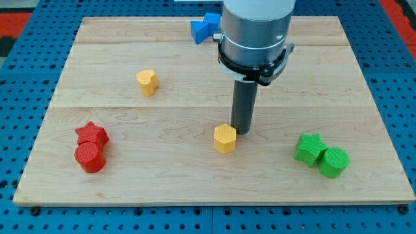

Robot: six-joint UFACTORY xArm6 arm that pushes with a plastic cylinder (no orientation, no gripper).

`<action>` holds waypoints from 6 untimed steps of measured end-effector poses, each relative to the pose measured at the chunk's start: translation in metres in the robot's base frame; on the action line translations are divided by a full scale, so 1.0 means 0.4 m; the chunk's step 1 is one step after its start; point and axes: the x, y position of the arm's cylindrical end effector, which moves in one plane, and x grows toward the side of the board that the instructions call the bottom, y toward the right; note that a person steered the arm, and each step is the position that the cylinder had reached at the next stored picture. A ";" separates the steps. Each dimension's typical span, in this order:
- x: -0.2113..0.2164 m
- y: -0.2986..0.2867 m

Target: Move the yellow heart towards the yellow hexagon

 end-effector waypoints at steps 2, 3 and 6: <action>0.042 -0.090; 0.025 -0.085; -0.383 -0.428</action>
